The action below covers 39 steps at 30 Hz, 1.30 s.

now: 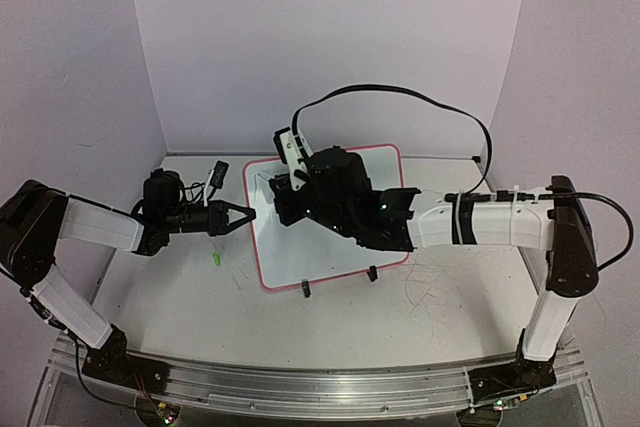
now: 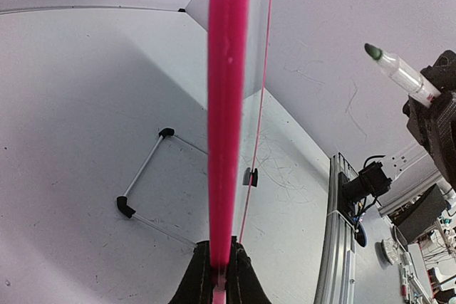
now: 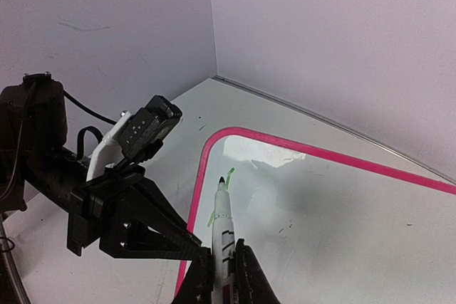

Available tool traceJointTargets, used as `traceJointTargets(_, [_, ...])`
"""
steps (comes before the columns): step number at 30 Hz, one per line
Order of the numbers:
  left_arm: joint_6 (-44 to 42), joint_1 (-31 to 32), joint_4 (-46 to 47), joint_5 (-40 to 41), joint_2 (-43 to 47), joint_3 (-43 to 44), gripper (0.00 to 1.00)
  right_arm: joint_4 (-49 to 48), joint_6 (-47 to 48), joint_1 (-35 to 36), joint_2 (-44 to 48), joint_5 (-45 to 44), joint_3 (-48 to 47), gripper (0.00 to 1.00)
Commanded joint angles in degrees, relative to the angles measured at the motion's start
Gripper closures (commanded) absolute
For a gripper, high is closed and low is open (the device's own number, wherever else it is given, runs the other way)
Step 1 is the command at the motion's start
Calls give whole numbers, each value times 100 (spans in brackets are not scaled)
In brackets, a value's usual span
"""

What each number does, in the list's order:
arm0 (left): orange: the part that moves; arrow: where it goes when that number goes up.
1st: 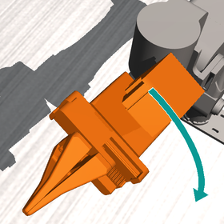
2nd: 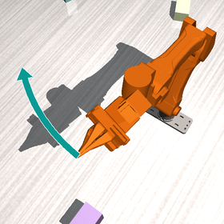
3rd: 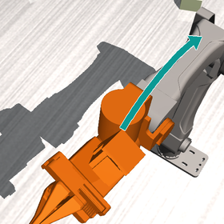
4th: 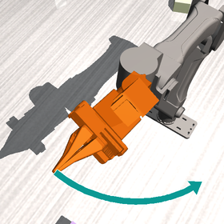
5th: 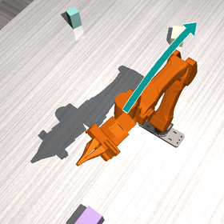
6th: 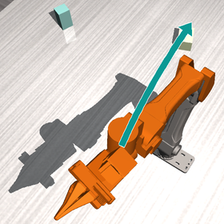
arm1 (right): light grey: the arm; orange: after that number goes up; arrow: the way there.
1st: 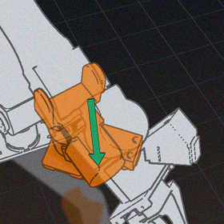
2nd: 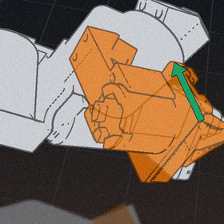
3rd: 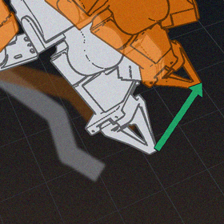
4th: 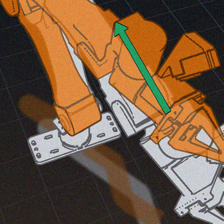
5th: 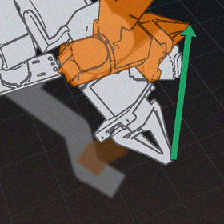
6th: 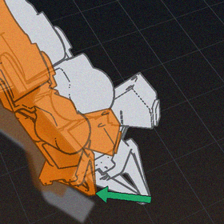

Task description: Write a sentence on the whiteboard

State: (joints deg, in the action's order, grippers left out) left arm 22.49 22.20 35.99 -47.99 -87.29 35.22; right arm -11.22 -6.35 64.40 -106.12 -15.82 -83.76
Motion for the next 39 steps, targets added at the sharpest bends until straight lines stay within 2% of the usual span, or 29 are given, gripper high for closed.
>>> traceJointTargets(1, [-60,-23,49,236,179,24,100,-136,85,-14,-217,-195,-413,100])
traceJointTargets(39, [-131,-22,-33,217,266,37,100,176,-146,-113,-787,-544,-861,100])
